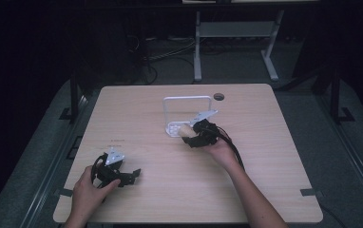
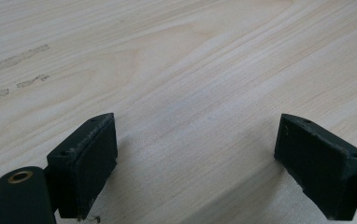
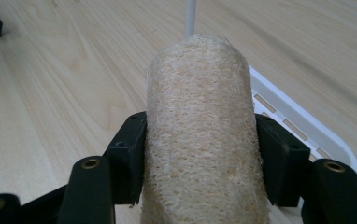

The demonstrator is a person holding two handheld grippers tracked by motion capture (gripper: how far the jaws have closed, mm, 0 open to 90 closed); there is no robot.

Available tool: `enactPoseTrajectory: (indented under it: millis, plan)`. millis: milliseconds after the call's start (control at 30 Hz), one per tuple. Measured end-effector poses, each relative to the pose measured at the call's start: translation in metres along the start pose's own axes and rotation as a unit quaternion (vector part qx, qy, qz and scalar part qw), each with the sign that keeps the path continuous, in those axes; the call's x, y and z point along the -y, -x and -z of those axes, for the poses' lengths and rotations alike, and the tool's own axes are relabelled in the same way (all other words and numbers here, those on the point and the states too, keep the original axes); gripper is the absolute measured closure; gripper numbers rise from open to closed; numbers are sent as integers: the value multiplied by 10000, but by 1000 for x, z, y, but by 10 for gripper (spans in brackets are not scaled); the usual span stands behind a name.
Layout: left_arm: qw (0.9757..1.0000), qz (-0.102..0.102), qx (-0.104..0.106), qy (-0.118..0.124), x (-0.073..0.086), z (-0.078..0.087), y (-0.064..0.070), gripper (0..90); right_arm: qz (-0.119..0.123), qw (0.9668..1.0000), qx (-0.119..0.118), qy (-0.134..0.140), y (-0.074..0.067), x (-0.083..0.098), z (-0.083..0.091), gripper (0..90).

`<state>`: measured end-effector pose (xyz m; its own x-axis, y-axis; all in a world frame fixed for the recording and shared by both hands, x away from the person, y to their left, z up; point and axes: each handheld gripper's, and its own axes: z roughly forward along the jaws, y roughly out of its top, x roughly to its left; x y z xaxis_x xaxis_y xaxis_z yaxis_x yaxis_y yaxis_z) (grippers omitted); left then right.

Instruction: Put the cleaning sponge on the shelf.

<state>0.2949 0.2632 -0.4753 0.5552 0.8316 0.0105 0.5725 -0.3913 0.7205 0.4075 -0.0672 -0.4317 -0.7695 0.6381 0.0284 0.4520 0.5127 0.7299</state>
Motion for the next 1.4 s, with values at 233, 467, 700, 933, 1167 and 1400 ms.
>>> enactPoseTrajectory:
  millis: [233, 467, 700, 933, 1167, 1400]
  plan:
    - [10000, 0, 0, 0, 0, 0, 0, 127, -42, 9999, 81, -56, 6, -6, -11, 408]
    - [10000, -1, 0, -1, 0, 0, 0, 127, -67, 9998, 143, -105, 10, -11, -22, 408]
    - [10000, 0, 1, 1, 0, 0, 0, 127, -127, 9996, 175, -193, 13, -16, -32, 408]
    - [10000, -3, -2, -7, 0, 0, 0, 127, -113, 9992, 236, -294, 15, -17, -42, 407]
    - [10000, -2, -1, -6, 0, 0, 0, 127, -93, 9990, 273, -349, 16, -20, -48, 406]
    - [10000, -1, -2, -5, 0, 0, 0, 127, -113, 9985, 314, -434, 18, -19, -53, 406]
